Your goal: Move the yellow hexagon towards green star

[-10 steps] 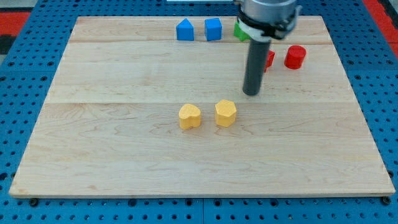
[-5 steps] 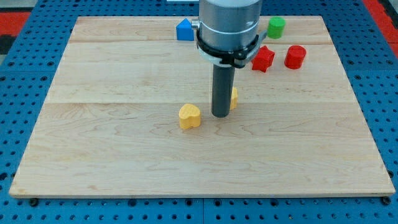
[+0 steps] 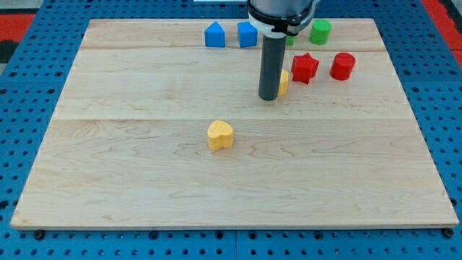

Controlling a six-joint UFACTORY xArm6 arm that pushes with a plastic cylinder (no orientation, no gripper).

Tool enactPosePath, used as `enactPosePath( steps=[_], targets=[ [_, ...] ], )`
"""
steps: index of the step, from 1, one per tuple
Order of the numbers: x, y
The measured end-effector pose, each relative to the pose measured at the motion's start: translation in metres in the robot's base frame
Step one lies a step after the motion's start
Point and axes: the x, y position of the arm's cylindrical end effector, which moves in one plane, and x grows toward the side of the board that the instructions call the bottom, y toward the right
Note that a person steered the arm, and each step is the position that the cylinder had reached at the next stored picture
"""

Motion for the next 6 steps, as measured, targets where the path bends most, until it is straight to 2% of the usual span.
enactPosePath(
  steps=[3,5,6],
  targets=[
    [0.007,0.019],
    [-0.007,0.019],
    [-0.007,0.041]
  ],
)
